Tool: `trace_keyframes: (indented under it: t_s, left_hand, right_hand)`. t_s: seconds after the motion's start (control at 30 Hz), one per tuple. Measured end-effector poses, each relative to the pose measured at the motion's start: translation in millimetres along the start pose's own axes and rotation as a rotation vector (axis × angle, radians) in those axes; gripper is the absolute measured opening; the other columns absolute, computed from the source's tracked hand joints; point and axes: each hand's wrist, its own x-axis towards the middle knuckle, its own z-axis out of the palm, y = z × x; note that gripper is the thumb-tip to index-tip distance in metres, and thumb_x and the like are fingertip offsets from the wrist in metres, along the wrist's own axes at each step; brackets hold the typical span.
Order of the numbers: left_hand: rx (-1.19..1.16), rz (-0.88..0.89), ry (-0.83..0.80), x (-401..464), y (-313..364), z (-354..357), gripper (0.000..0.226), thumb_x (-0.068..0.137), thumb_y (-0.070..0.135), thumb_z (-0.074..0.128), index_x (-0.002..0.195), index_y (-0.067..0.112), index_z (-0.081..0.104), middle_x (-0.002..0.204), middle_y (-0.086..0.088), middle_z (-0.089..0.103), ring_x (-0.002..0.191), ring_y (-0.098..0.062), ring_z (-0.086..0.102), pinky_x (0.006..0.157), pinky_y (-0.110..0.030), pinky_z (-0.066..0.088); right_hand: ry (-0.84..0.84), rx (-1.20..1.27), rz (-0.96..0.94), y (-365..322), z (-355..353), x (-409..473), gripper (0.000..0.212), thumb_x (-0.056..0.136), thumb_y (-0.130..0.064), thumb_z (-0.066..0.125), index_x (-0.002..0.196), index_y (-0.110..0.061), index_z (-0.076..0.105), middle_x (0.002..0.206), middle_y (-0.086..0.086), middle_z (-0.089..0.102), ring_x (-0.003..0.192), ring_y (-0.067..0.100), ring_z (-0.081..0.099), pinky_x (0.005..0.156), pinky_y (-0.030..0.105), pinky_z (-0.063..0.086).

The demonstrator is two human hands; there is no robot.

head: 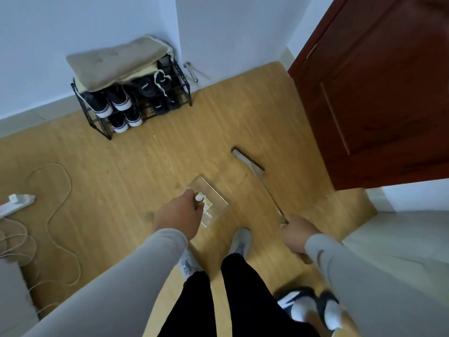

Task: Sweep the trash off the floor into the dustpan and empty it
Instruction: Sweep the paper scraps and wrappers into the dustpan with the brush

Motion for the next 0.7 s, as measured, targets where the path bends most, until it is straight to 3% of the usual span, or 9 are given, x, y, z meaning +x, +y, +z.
trace_keyframes:
  t_s: [0.13, 0.27, 0.33, 0.4, 0.57, 0.63, 0.7]
  left_hand:
    - [0.005, 0.006, -0.004, 1, -2, -1, 0.021, 0.100, 0.046, 0.042, 0.091, 0.026, 0.043, 0.065, 0.009, 0.049, 0.064, -0.026, 0.055, 0.055, -0.031, 0.040]
    - [0.009, 0.012, -0.001, -3, 2, -1, 0.023, 0.101, 0.044, 0.042, 0.089, 0.025, 0.043, 0.065, 0.008, 0.052, 0.061, -0.023, 0.054, 0.053, -0.030, 0.038]
    - [-0.001, 0.005, -0.005, -4, 2, -2, 0.023, 0.101, 0.044, 0.042, 0.089, 0.025, 0.043, 0.066, 0.008, 0.053, 0.060, -0.022, 0.054, 0.051, -0.030, 0.037]
    - [-0.005, 0.010, -0.004, -6, -1, -3, 0.022, 0.101, 0.044, 0.042, 0.091, 0.024, 0.044, 0.067, 0.007, 0.055, 0.060, -0.022, 0.056, 0.050, -0.029, 0.037]
    - [0.003, 0.023, 0.004, -9, -3, -2, 0.022, 0.100, 0.044, 0.043, 0.096, 0.023, 0.047, 0.067, 0.006, 0.055, 0.063, -0.024, 0.058, 0.054, -0.031, 0.041]
    - [0.006, 0.017, 0.005, -7, -2, -2, 0.022, 0.100, 0.044, 0.043, 0.097, 0.022, 0.049, 0.067, 0.007, 0.055, 0.063, -0.024, 0.058, 0.055, -0.031, 0.043]
    - [0.004, 0.015, 0.001, -6, -3, -3, 0.022, 0.101, 0.043, 0.043, 0.096, 0.022, 0.048, 0.067, 0.007, 0.055, 0.061, -0.022, 0.057, 0.054, -0.031, 0.042]
  right_hand:
    - [-0.078, 0.040, -0.006, -13, 60, -13, 0.034, 0.102, -0.019, 0.042, 0.130, -0.007, 0.055, 0.077, 0.007, 0.056, 0.057, 0.021, 0.052, 0.054, 0.030, 0.047]
    - [-0.174, 0.237, 0.041, 0, 58, -38, 0.037, 0.100, -0.022, 0.043, 0.135, -0.021, 0.056, 0.064, 0.004, 0.049, 0.047, 0.017, 0.045, 0.046, 0.025, 0.037]
    - [-0.204, 0.357, 0.069, 13, 32, -52, 0.034, 0.101, -0.026, 0.048, 0.134, -0.031, 0.056, 0.059, 0.003, 0.051, 0.040, 0.014, 0.044, 0.042, 0.022, 0.036]
    - [-0.190, 0.404, 0.016, 29, 0, -69, 0.034, 0.104, -0.026, 0.051, 0.137, -0.031, 0.055, 0.059, 0.005, 0.055, 0.037, 0.011, 0.043, 0.040, 0.023, 0.037]
    - [-0.014, 0.381, -0.065, 26, -30, -85, 0.029, 0.106, -0.021, 0.048, 0.128, -0.038, 0.051, 0.068, 0.012, 0.052, 0.040, 0.013, 0.043, 0.040, 0.026, 0.039]
    - [0.022, 0.281, -0.047, 7, -21, -57, 0.024, 0.105, -0.023, 0.046, 0.122, -0.040, 0.051, 0.069, 0.011, 0.054, 0.045, 0.018, 0.046, 0.042, 0.026, 0.041]
    - [0.025, 0.109, -0.027, -13, -6, -33, 0.026, 0.104, -0.022, 0.044, 0.125, -0.030, 0.056, 0.073, 0.009, 0.057, 0.049, 0.021, 0.050, 0.042, 0.022, 0.041]
